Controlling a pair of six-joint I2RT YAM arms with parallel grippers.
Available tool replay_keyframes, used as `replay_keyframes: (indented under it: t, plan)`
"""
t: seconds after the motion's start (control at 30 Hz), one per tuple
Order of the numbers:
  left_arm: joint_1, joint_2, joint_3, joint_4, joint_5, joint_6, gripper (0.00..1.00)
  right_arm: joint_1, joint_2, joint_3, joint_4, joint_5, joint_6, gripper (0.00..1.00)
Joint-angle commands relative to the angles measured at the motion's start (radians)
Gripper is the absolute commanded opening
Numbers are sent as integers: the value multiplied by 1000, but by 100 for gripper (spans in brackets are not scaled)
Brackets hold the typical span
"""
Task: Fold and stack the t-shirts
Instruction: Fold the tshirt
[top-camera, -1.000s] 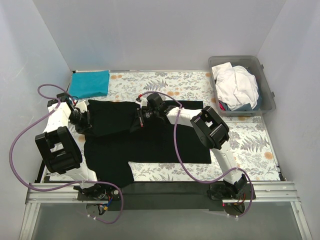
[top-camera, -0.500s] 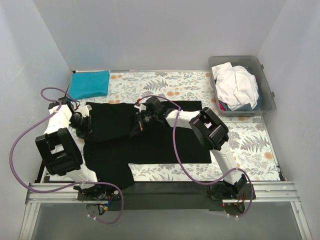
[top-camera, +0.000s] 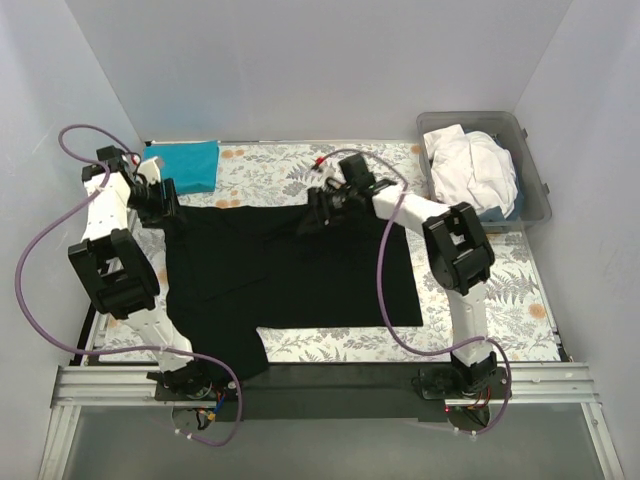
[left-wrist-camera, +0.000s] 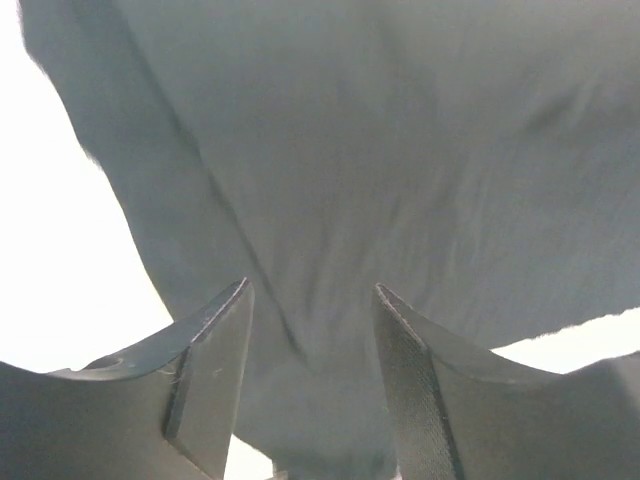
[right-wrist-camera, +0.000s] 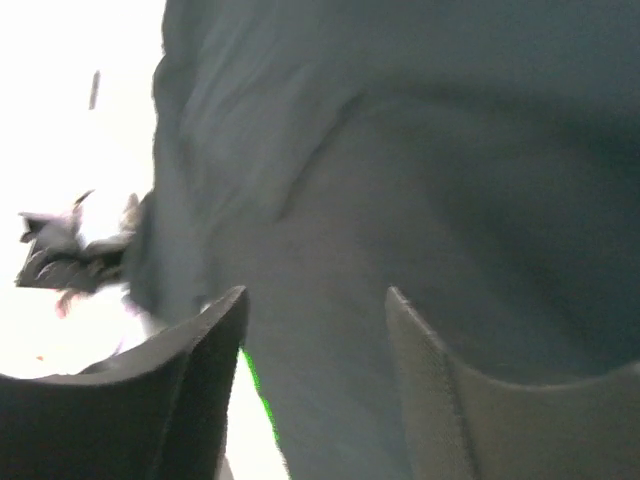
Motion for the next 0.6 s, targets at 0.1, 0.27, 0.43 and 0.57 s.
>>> replay_keyframes:
  t: [0.1,0.27,0.43,0.57]
  plan:
    - [8,194,202,179,135,-143,42,-202,-54,119,-263,180,-346,55]
    - [17,248,203,322,158,-229,42,-279,15,176,-359,249,-429,51]
    - [15,343,237,387,204,-298,47,-329,81,200,-370,287,-451,50]
    - [17,389,203,428,133,-320,47,-345,133,234,-386,309,-449,48]
